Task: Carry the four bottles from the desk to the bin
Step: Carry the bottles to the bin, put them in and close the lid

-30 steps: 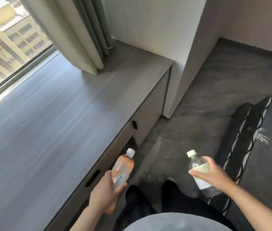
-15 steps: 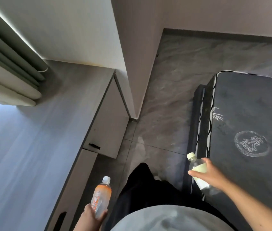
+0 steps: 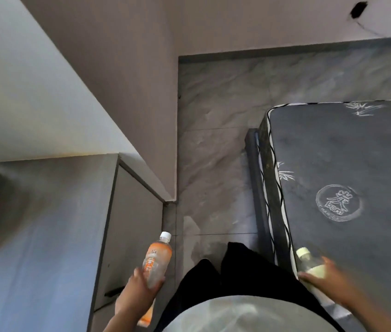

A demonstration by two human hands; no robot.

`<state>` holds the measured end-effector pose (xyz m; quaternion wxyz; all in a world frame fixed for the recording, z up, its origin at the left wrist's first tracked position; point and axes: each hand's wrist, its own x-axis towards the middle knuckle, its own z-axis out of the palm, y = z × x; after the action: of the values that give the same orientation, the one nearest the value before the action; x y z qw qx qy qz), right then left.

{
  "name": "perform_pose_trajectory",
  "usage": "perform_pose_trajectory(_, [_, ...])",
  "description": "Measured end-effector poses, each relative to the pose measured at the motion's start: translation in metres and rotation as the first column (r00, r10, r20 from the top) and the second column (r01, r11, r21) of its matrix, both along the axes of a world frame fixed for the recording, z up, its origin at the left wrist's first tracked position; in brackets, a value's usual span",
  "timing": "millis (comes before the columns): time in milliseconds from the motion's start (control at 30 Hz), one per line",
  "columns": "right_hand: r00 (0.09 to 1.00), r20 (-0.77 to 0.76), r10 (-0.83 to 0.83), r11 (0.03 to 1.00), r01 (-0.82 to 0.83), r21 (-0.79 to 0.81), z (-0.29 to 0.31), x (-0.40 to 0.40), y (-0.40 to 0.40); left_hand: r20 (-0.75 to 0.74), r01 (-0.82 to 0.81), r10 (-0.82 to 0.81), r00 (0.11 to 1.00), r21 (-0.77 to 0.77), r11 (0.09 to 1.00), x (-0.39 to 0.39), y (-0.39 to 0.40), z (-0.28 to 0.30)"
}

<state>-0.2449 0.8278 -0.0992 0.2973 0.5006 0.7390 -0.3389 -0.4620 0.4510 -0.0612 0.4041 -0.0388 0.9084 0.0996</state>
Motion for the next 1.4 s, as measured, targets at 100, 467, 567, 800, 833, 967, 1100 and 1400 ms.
perform_pose_trajectory(100, [0.998,0.015,-0.063,0.997,0.062,0.041,-0.005,0.007,0.017,-0.022,0.042,-0.042,0.999,-0.008,0.999,-0.039,0.034,0.001])
perform_pose_trajectory(467, [0.983,-0.111,-0.146,0.989,0.147,-0.007,0.018,-0.124,0.135,0.026,-0.049,0.049,0.998,0.011,0.999,-0.119,0.122,-0.011])
perform_pose_trajectory(567, [0.984,-0.132,-0.119,0.993,0.119,-0.008,0.021,-0.166,0.154,0.051,-0.12,0.12,0.991,-0.008,0.993,-0.132,0.134,-0.007])
perform_pose_trajectory(800, [0.992,-0.09,-0.088,0.996,0.086,-0.028,0.014,-0.243,0.189,0.03,-0.2,0.199,0.979,0.017,0.98,-0.199,0.187,-0.007])
perform_pose_trajectory(833, [0.991,-0.081,-0.104,0.994,0.102,-0.03,0.012,-0.251,0.193,0.017,-0.175,0.174,0.985,0.051,0.983,-0.213,0.196,-0.007])
perform_pose_trajectory(967, [0.982,-0.029,-0.188,0.981,0.187,-0.046,0.011,-0.277,0.206,0.102,-0.094,0.083,0.991,0.105,0.99,-0.276,0.224,-0.011])
perform_pose_trajectory(1100, [0.951,0.003,-0.308,0.951,0.308,-0.028,0.013,-0.292,0.214,0.043,-0.041,0.04,0.998,0.031,0.999,-0.345,0.257,-0.011])
perform_pose_trajectory(1400, [0.87,0.047,-0.492,0.869,0.493,-0.03,-0.003,-0.347,0.264,0.008,0.09,-0.091,0.996,0.078,0.993,-0.46,0.344,-0.016])
